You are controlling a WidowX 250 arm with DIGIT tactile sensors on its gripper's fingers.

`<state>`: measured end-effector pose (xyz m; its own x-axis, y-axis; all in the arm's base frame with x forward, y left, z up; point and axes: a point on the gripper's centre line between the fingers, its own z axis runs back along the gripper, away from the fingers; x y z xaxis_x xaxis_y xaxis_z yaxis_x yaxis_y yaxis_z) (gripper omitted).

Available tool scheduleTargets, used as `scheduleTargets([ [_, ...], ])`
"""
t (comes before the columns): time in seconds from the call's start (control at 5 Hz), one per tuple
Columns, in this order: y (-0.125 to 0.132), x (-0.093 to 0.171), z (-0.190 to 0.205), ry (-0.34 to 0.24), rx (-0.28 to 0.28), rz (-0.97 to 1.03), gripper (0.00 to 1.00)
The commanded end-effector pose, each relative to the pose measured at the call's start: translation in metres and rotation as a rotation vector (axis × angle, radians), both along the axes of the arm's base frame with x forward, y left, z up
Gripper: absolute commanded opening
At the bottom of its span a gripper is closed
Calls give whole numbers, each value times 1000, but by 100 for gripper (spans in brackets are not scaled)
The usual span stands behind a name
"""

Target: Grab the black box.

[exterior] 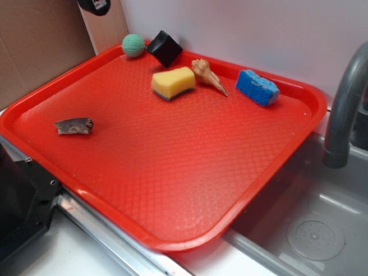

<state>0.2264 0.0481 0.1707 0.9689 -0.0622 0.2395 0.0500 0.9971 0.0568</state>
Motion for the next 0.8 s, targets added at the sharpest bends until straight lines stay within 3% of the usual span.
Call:
scheduleTargets([
  [0.0,0,4,9,-29,7,5,100],
  [0.2,9,26,-20,-49,48,31,100],
  [0.6,38,67,-55,-118,63,28,100],
])
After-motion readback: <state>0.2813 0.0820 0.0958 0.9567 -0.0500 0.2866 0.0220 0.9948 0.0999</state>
